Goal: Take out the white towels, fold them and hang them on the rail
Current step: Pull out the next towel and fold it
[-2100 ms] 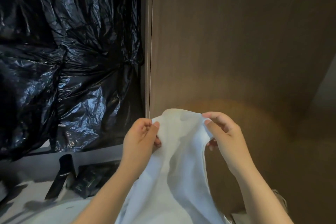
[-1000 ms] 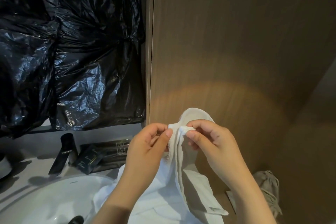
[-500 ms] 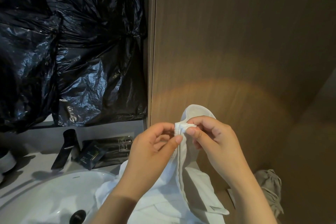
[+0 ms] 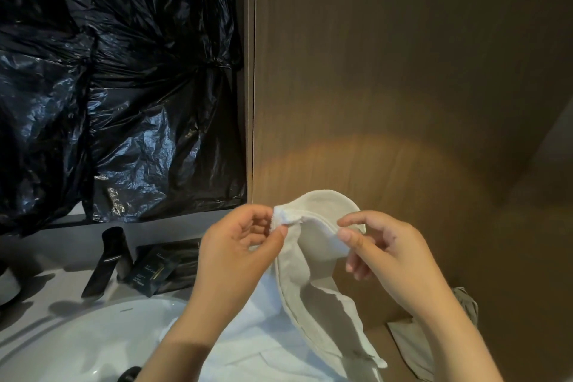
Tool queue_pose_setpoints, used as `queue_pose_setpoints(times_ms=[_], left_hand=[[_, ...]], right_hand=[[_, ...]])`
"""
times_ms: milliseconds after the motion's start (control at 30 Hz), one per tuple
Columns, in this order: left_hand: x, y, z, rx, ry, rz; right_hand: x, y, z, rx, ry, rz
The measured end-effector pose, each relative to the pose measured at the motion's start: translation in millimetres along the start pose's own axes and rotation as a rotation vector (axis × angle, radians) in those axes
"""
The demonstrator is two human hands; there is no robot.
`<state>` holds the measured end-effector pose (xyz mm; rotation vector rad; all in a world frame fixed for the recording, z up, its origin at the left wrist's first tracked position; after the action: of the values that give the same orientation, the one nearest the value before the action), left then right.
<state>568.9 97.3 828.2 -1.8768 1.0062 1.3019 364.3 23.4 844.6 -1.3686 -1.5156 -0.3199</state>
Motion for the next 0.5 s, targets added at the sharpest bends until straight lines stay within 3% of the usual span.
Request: queue_pose_setpoints(times_ms=[267, 500], left_hand=[[-2.1, -9.5, -15.2, -0.041, 0.011, -0.014], [-13.7, -23.6, -29.4, -0.036, 0.068, -0.105]], right_hand=[[-15.0, -13.9, -7.1, 0.241, -0.098, 0.522], [-21.7, -34.7, -40.7, 0.264, -0.198, 0.86]])
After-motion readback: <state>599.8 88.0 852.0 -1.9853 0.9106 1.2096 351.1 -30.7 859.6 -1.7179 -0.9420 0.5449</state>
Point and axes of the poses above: each hand's wrist, its own z-axis away from the middle knuckle, its own y-axis out of the palm, x = y × z, the point moved 1 cm from there along -z, towards the middle knuckle, and after that the axes turned 9 degrees about -y, right-handed, at the moved point
